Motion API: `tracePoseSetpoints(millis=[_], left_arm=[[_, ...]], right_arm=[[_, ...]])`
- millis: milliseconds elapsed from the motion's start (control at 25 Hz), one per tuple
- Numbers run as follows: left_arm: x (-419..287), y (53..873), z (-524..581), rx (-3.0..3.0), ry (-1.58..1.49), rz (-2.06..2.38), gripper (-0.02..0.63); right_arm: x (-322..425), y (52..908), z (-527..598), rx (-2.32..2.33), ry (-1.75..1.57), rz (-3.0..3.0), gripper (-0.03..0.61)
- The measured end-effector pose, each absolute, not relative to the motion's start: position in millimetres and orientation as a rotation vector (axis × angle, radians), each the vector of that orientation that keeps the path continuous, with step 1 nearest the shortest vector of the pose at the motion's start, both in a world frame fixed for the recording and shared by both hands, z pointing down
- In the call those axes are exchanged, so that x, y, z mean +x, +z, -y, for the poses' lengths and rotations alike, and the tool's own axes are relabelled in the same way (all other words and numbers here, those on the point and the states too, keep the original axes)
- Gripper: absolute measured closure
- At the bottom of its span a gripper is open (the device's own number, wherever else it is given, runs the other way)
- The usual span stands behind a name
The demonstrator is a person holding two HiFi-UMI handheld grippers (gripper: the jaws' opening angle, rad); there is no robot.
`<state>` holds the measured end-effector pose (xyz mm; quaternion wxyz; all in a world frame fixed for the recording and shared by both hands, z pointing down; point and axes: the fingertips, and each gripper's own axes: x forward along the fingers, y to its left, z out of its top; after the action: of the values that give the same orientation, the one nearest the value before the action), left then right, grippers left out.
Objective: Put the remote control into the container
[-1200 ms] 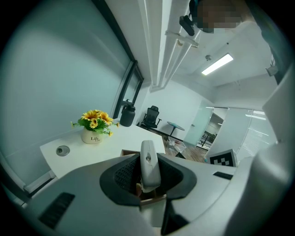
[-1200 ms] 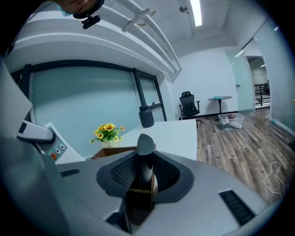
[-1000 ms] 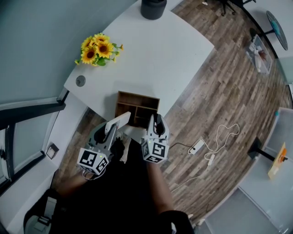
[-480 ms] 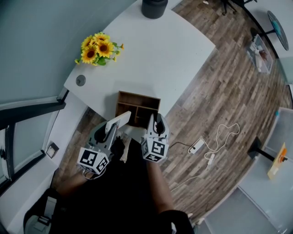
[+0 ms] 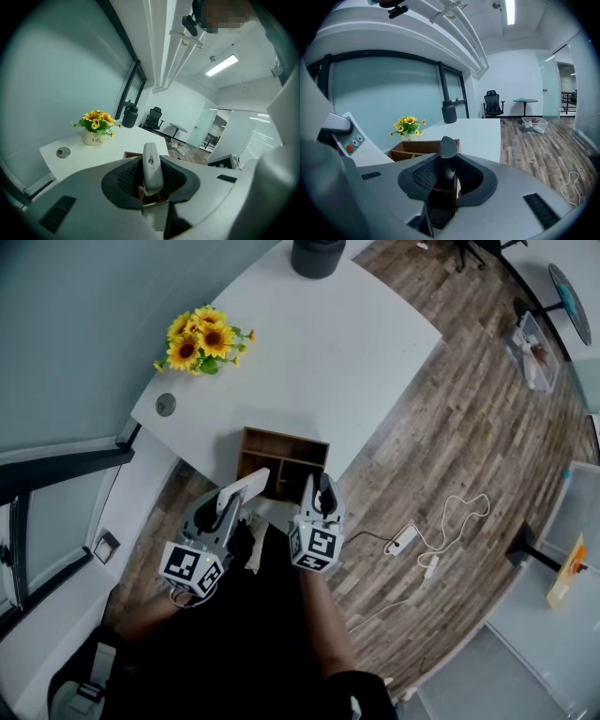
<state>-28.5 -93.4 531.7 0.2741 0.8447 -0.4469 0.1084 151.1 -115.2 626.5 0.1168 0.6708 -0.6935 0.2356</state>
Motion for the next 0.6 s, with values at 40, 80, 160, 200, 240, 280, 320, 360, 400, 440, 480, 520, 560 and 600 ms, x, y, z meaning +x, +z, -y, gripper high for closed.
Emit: tracePoseSetpoints(millis=[40, 80, 160, 200, 240, 280, 320, 360, 400, 440, 480, 520, 560, 600], left_arm=[[-28.7, 531.7, 93.2, 2.273, 0.292, 1.203, 0.518], [-29.1, 531.4, 92.8, 2.275, 0.294, 1.203, 0.518], [-29.2, 530.8, 91.8, 2.280, 0.296, 1.201, 0.518], [-28.9, 530.5, 91.6, 2.280, 0.295, 1.200, 0.518], [-28.5, 530.1, 91.7, 2.281, 0.292, 1.200, 0.518], [-28.3, 529.6, 92.0, 2.282, 0.289, 1.201, 0.518], [-28.1, 529.3, 92.2, 2.283, 0.287, 1.203, 0.518], [-28.0, 529.1, 92.3, 2.284, 0.287, 1.203, 0.518], [-27.8, 529.1, 92.3, 2.284, 0.287, 1.203, 0.518], [-27.8, 529.0, 92.2, 2.285, 0.287, 1.201, 0.518], [-27.8, 528.8, 92.0, 2.284, 0.285, 1.200, 0.518], [-28.0, 528.3, 91.7, 2.284, 0.283, 1.199, 0.518], [-28.3, 527.7, 91.4, 2.284, 0.281, 1.199, 0.518], [-28.5, 527.2, 91.4, 2.284, 0.278, 1.200, 0.518]], right_arm=[[150.8, 627.3, 114.9, 1.960, 0.691, 2.030, 0.482], [150.3, 627.7, 114.3, 1.958, 0.692, 2.029, 0.482], [149.9, 627.5, 113.3, 1.955, 0.689, 2.029, 0.482], [149.9, 627.1, 113.3, 1.952, 0.685, 2.031, 0.482], [149.8, 626.6, 113.8, 1.949, 0.680, 2.037, 0.482], [149.6, 625.8, 114.8, 1.945, 0.674, 2.044, 0.482], [149.4, 625.0, 115.8, 1.941, 0.667, 2.051, 0.482], [149.4, 624.4, 116.6, 1.937, 0.660, 2.056, 0.480], [149.6, 624.0, 116.8, 1.933, 0.655, 2.056, 0.480], [149.8, 623.4, 116.8, 1.931, 0.652, 2.053, 0.480], [149.9, 622.6, 116.4, 1.930, 0.650, 2.050, 0.481], [150.0, 621.9, 115.7, 1.929, 0.648, 2.048, 0.480], [150.1, 621.4, 114.9, 1.929, 0.645, 2.047, 0.480], [150.2, 620.9, 114.3, 1.930, 0.642, 2.048, 0.480]])
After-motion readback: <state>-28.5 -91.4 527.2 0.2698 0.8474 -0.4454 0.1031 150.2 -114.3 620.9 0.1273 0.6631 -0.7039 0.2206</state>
